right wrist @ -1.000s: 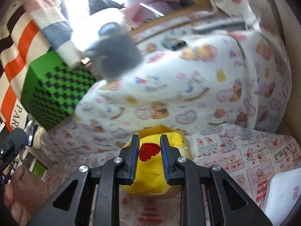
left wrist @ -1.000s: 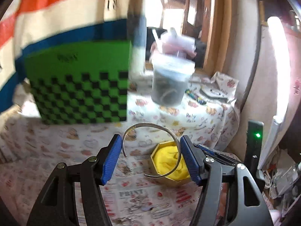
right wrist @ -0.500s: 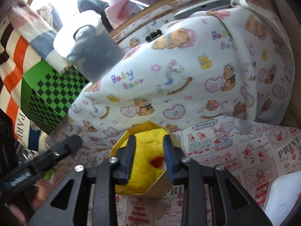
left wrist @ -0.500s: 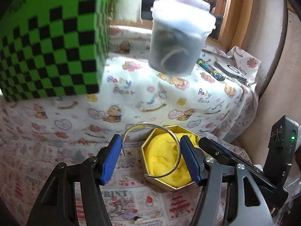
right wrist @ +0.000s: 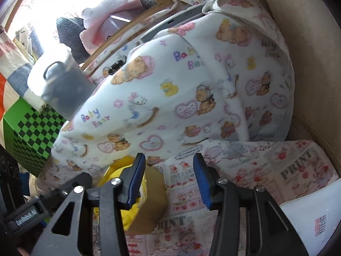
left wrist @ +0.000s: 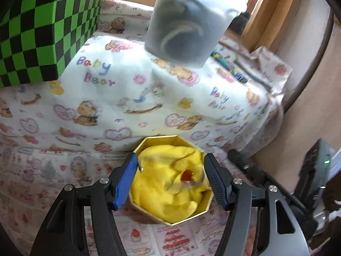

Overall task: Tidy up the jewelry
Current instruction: 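Open the left tool to drop the bangle while the right tool releases the heart into the box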

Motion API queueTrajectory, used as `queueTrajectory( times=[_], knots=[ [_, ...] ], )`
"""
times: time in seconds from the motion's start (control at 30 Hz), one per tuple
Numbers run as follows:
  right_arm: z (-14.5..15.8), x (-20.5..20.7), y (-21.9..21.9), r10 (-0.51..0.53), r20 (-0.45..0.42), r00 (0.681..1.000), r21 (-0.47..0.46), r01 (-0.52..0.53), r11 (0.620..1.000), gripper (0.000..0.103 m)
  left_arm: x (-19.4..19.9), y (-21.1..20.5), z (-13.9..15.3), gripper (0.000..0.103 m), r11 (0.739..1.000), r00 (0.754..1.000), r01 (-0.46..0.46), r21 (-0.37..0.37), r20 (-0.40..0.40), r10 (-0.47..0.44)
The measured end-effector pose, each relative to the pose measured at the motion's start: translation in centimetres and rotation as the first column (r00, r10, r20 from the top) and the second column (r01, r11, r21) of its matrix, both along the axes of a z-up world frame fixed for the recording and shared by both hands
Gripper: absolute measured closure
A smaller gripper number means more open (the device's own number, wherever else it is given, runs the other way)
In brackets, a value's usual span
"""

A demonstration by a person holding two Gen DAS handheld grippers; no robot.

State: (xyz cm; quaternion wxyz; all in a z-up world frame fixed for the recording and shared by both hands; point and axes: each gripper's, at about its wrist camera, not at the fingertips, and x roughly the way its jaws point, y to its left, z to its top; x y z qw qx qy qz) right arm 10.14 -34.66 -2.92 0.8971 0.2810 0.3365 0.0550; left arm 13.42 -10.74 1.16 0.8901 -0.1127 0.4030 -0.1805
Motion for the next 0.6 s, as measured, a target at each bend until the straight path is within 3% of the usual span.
queueTrajectory(
  times=[0.13,0.33,0.6],
  knots=[
    [0.0,-0.2,0.2,0.010,-0.001,1.000,0.000,-0.010,1.000,0.058,-1.4,-0.1,1.3,0.029,0.999,0.995,0.054,-0.002,0.086,-0.054],
    [1.1,-0.9,2.5,0.018,0.039,0.999,-0.074,-0.015,0.997,0.053,-3.9,1.6,4.2,0.029,0.998,0.985,0.002,0.063,0.173,-0.012],
    [4.1,-2.5,7.0,0.101,0.124,0.987,-0.226,-0.071,0.972,0.041,-9.3,5.8,6.4,0.019,0.985,0.943,-0.084,0.148,0.333,0.031]
  ],
)
